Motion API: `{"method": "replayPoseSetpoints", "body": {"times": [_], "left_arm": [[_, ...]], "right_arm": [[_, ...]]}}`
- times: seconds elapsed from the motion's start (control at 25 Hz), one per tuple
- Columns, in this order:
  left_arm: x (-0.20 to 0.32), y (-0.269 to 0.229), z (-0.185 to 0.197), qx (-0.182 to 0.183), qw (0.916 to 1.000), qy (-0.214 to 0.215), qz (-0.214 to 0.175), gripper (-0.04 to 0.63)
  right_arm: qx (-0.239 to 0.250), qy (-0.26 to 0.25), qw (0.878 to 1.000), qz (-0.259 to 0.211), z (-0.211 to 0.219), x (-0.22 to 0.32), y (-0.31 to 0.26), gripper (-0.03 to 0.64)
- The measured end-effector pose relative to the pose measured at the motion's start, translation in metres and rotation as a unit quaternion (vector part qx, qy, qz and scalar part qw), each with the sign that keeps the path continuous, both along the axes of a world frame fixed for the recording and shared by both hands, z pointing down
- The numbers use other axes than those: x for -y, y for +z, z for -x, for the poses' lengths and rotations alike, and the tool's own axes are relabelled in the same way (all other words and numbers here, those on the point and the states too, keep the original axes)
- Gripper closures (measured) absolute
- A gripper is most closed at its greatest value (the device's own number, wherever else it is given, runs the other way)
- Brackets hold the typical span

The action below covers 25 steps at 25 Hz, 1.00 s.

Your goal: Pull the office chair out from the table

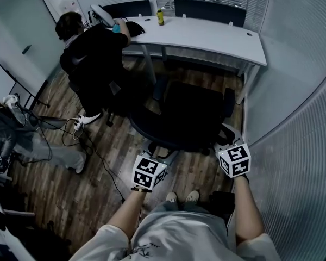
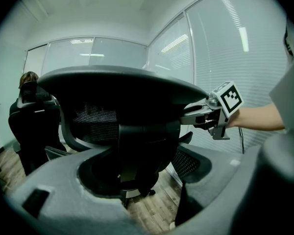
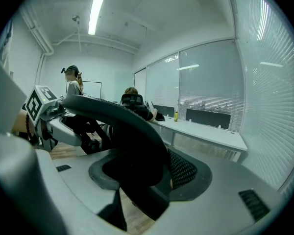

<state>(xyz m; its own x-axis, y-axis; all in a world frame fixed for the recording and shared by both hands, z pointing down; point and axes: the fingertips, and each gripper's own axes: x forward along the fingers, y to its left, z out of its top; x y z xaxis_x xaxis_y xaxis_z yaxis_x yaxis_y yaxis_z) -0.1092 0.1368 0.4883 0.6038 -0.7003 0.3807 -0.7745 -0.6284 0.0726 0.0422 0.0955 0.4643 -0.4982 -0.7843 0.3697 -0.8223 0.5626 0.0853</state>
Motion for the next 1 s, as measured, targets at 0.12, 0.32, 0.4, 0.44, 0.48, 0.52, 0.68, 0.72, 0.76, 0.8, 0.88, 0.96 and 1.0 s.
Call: {"method": "replayPoseSetpoints", "body": {"times": [0.12, 0.32, 0.4, 0.44, 0.48, 0.52, 0.68, 0.72, 0.76, 0.8, 0.88, 0.96, 1.0], "left_arm": [[0.002, -0.001, -0.001, -0.001, 1.0, 0.0, -0.003, 0.278], [0.0, -0.002, -0.001, 0.012, 0.9998, 0.004, -0.018, 0.278], [0.001, -0.003, 0.0, 0.009, 0.9998, 0.006, -0.018, 0.278], [0.0, -0.004, 0.001, 0.007, 0.9998, 0.006, -0.018, 0.278], [-0.001, -0.004, 0.002, 0.006, 0.9998, 0.005, -0.019, 0.278], [-0.002, -0.004, 0.004, 0.006, 0.9998, 0.003, -0.021, 0.278], [-0.008, -0.006, 0.005, 0.001, 0.9998, -0.004, -0.019, 0.278], [-0.009, -0.007, 0.005, -0.001, 0.9998, -0.006, -0.018, 0.278], [-0.011, -0.007, 0.006, -0.002, 0.9998, -0.007, -0.016, 0.278], [-0.012, -0.008, 0.008, -0.003, 0.9998, -0.009, -0.015, 0.278], [-0.015, -0.008, 0.013, -0.004, 0.9998, -0.013, -0.013, 0.278], [-0.019, -0.011, 0.017, -0.012, 0.9997, -0.02, -0.009, 0.279], [-0.022, -0.012, 0.019, -0.016, 0.9996, -0.024, -0.007, 0.279]], "right_arm": [[0.005, 0.019, 1.0, -0.003, -0.001, 0.001, -0.001, 0.4], [0.002, 0.053, 0.999, -0.006, -0.009, -0.006, 0.0, 0.4], [0.006, 0.058, 0.998, -0.001, -0.01, -0.01, 0.001, 0.402], [0.01, 0.058, 0.998, 0.003, -0.01, -0.013, 0.003, 0.402], [0.014, 0.057, 0.998, 0.006, -0.009, -0.017, 0.005, 0.402], [0.016, 0.055, 0.998, 0.008, -0.008, -0.021, 0.006, 0.403], [0.025, 0.05, 0.998, 0.016, -0.005, -0.036, 0.01, 0.42], [0.03, 0.05, 0.998, 0.018, -0.004, -0.04, 0.011, 0.428], [0.035, 0.052, 0.998, 0.021, -0.002, -0.043, 0.011, 0.44], [0.04, 0.054, 0.997, 0.023, 0.0, -0.047, 0.011, 0.457], [0.047, 0.058, 0.997, 0.026, 0.006, -0.054, 0.008, 0.483], [0.052, 0.057, 0.997, 0.025, 0.012, -0.061, 0.005, 0.511], [0.054, 0.055, 0.997, 0.025, 0.015, -0.064, 0.003, 0.522]]}}
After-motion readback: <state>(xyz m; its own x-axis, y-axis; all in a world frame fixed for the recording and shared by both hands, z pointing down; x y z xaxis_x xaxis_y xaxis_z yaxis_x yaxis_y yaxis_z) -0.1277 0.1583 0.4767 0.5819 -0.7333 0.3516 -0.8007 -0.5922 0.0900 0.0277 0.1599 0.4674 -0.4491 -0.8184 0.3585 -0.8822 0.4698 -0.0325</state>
